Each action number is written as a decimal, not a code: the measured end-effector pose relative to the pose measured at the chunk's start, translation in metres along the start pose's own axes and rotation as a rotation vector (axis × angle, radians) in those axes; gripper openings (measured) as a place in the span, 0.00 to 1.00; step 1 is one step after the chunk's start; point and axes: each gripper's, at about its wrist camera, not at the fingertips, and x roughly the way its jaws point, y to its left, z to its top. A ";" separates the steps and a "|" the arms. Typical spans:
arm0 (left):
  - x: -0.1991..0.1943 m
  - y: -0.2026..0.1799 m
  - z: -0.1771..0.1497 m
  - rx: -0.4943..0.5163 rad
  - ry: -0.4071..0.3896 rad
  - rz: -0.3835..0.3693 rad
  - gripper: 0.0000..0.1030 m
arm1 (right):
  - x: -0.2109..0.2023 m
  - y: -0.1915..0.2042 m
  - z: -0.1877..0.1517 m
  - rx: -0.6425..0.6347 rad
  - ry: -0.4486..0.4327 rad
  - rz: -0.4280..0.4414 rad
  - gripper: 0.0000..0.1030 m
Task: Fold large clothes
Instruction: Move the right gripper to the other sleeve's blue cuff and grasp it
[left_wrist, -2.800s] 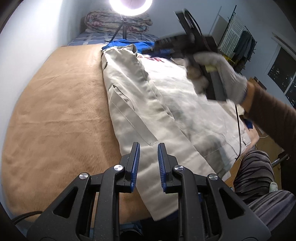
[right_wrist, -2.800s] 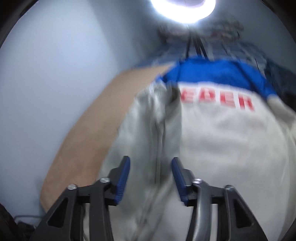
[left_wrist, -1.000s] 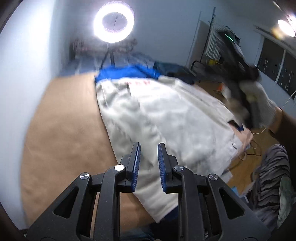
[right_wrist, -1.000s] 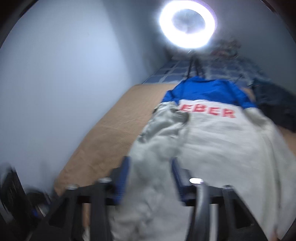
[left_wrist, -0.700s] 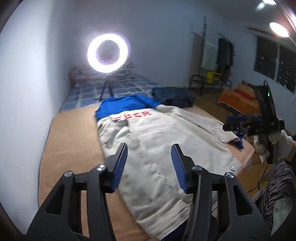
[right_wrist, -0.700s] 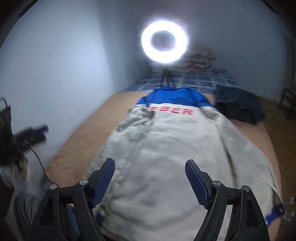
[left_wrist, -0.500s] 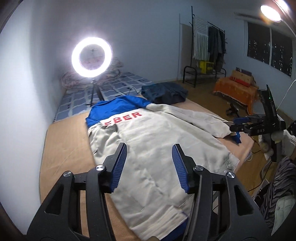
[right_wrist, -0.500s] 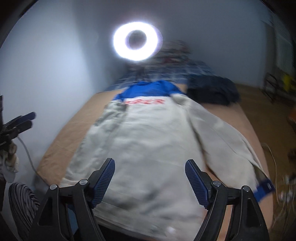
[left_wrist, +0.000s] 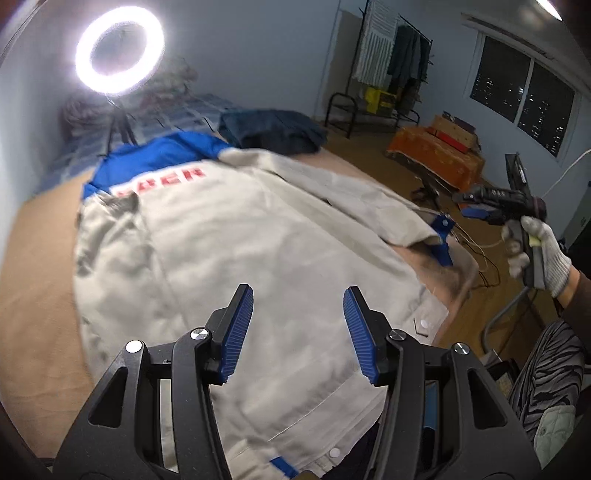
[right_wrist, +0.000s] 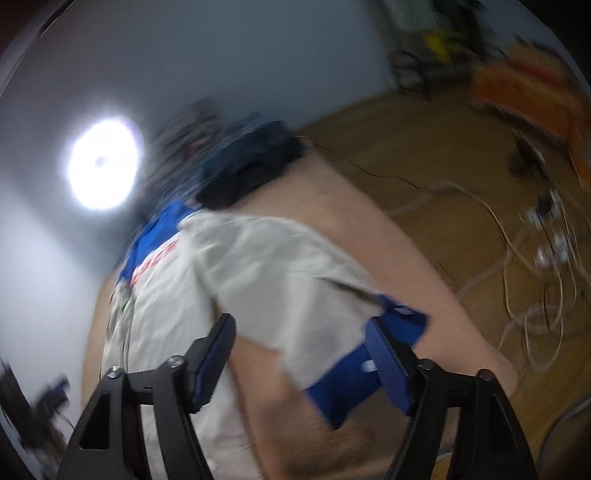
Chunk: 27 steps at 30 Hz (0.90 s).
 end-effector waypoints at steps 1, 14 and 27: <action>0.009 -0.002 -0.002 0.014 0.020 0.008 0.51 | 0.003 -0.010 0.002 0.024 0.000 -0.007 0.68; 0.043 -0.015 -0.012 0.095 0.076 -0.030 0.51 | 0.032 -0.093 0.011 0.286 -0.083 0.051 0.43; 0.048 -0.015 -0.016 0.117 0.103 -0.047 0.51 | 0.086 -0.047 -0.001 -0.054 0.102 -0.122 0.45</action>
